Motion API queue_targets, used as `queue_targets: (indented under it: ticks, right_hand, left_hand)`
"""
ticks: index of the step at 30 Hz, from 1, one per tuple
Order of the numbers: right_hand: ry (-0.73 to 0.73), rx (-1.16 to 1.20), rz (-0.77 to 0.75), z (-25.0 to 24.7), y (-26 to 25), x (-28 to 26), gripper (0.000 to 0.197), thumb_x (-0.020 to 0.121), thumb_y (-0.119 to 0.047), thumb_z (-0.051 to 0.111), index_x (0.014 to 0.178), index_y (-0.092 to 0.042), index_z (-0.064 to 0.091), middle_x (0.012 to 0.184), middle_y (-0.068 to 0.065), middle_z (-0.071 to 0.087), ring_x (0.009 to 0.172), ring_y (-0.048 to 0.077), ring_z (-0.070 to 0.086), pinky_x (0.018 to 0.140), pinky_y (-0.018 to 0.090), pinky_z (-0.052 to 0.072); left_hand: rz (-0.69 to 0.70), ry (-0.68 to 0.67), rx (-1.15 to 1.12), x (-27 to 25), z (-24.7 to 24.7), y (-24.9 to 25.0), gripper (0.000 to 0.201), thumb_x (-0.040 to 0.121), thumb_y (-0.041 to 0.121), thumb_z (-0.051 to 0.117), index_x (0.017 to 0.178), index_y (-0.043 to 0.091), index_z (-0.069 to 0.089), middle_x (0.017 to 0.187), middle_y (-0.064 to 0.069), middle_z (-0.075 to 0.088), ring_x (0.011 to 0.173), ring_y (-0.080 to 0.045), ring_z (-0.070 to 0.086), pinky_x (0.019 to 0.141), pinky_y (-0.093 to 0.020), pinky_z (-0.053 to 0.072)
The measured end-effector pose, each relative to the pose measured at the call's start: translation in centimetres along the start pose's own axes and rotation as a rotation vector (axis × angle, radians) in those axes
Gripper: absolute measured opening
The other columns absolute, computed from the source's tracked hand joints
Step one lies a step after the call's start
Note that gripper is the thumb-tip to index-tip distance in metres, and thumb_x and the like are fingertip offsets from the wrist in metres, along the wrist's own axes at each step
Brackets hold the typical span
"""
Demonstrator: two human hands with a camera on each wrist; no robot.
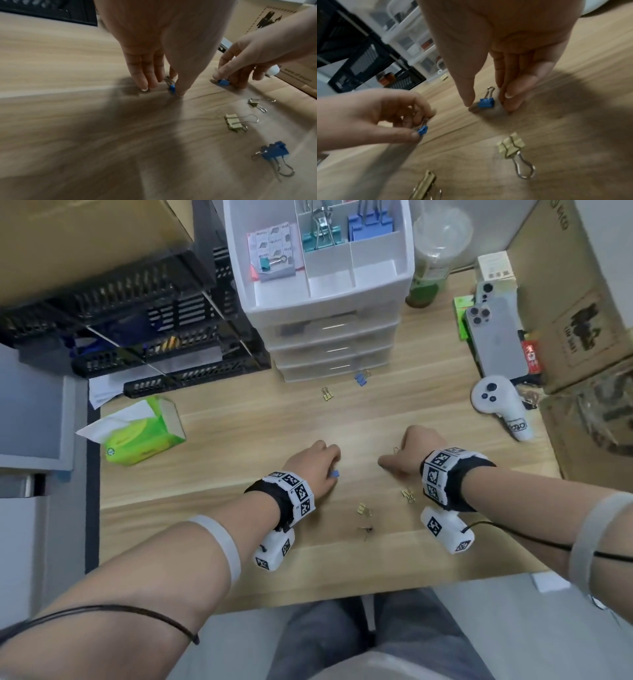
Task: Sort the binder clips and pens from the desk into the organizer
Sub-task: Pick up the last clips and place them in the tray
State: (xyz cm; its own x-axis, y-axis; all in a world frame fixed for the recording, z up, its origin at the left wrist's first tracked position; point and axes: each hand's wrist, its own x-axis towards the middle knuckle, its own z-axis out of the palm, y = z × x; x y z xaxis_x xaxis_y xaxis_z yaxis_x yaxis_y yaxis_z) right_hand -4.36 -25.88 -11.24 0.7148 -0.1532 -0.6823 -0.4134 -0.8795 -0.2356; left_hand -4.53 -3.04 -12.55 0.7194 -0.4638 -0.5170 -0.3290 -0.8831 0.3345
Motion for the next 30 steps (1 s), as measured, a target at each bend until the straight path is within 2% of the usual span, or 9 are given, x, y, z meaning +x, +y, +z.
queue_targets:
  ticks: [6, 9, 11, 13, 16, 20, 23, 27, 30]
  right_hand:
    - [-0.012, -0.104, -0.047, 1.1, -1.3, 0.8, 0.032, 0.076, -0.02, 0.069, 0.058, -0.016, 0.044, 0.051, 0.002, 0.045, 0.045, 0.022, 0.042, 0.045, 0.023, 0.032]
    - [-0.067, -0.022, 0.008, 0.5, -1.9, 1.0, 0.027, 0.08, -0.02, 0.064, 0.062, -0.014, 0.046, 0.056, 0.002, 0.048, 0.049, 0.022, 0.044, 0.047, 0.023, 0.033]
    - [-0.117, 0.177, 0.046, -0.4, -2.5, 1.5, 0.017, 0.083, -0.018, 0.06, 0.069, -0.012, 0.051, 0.065, 0.009, 0.057, 0.057, 0.025, 0.053, 0.055, 0.028, 0.045]
    - [-0.189, 0.549, 0.115, -1.4, -3.2, 2.0, 0.014, 0.085, -0.005, 0.052, 0.072, -0.006, 0.054, 0.071, 0.019, 0.061, 0.056, 0.029, 0.058, 0.063, 0.036, 0.054]
    - [-0.218, 1.102, 0.261, -2.9, -4.5, 3.2, 0.023, 0.08, 0.017, 0.038, 0.071, -0.003, 0.046, 0.071, 0.021, 0.046, 0.053, 0.027, 0.049, 0.054, 0.035, 0.046]
    - [-0.108, 1.042, 0.137, -4.2, -6.0, 5.1, 0.008, 0.082, 0.003, 0.053, 0.079, -0.004, 0.053, 0.069, 0.02, 0.055, 0.052, 0.026, 0.051, 0.054, 0.033, 0.049]
    - [0.082, 0.694, 0.05, -4.2, -6.7, 7.0, 0.016, 0.081, -0.017, 0.065, 0.073, -0.015, 0.051, 0.064, 0.005, 0.054, 0.057, 0.022, 0.05, 0.061, 0.029, 0.044]
    - [0.126, 0.551, 0.119, -3.5, -7.8, 8.5, 0.034, 0.079, -0.038, 0.068, 0.09, -0.014, 0.047, 0.067, 0.0, 0.044, 0.061, 0.022, 0.044, 0.05, 0.027, 0.03]
    - [0.175, 0.601, 0.187, -3.5, -8.6, 9.2, 0.044, 0.081, -0.043, 0.066, 0.106, -0.009, 0.052, 0.082, 0.006, 0.058, 0.07, 0.025, 0.055, 0.051, 0.026, 0.033]
  left_hand:
    - [0.015, 0.011, -0.021, 0.8, 0.4, 0.4, 0.017, 0.095, 0.015, 0.052, 0.11, 0.011, 0.059, 0.108, -0.01, 0.054, 0.086, -0.033, 0.06, 0.077, -0.04, 0.05]
    - [0.008, 0.001, 0.001, 1.1, 0.0, 0.7, 0.018, 0.095, 0.016, 0.049, 0.109, 0.01, 0.058, 0.107, -0.012, 0.056, 0.087, -0.035, 0.059, 0.076, -0.041, 0.05]
    - [-0.017, 0.011, -0.019, 1.4, -0.6, 0.7, 0.018, 0.094, 0.017, 0.048, 0.106, 0.007, 0.057, 0.106, -0.013, 0.057, 0.089, -0.035, 0.06, 0.078, -0.043, 0.05]
    - [-0.06, 0.032, -0.07, 1.7, -1.3, 0.5, 0.017, 0.092, 0.016, 0.049, 0.103, 0.005, 0.056, 0.105, -0.013, 0.058, 0.09, -0.034, 0.059, 0.081, -0.044, 0.051]
    - [-0.115, 0.081, -0.18, 2.1, -2.4, -0.1, 0.014, 0.092, 0.018, 0.05, 0.099, 0.008, 0.057, 0.105, -0.01, 0.055, 0.089, -0.029, 0.058, 0.085, -0.043, 0.05]
    - [-0.117, 0.192, -0.217, 2.3, -3.6, -1.3, 0.01, 0.089, 0.021, 0.053, 0.093, 0.013, 0.057, 0.103, -0.004, 0.05, 0.092, -0.021, 0.051, 0.084, -0.034, 0.046]
    - [-0.152, 0.168, -0.258, 2.1, -4.5, -2.0, 0.009, 0.088, 0.023, 0.053, 0.093, 0.016, 0.054, 0.094, -0.001, 0.056, 0.086, -0.022, 0.055, 0.078, -0.036, 0.047]
    - [-0.214, 0.071, -0.33, 1.5, -5.1, -2.3, 0.006, 0.093, 0.018, 0.046, 0.097, 0.016, 0.05, 0.088, -0.004, 0.064, 0.078, -0.026, 0.059, 0.076, -0.042, 0.051]
    - [-0.218, 0.035, -0.353, 1.1, -5.1, -2.3, 0.016, 0.092, 0.011, 0.039, 0.097, 0.016, 0.053, 0.092, -0.007, 0.066, 0.082, -0.028, 0.061, 0.08, -0.044, 0.052]
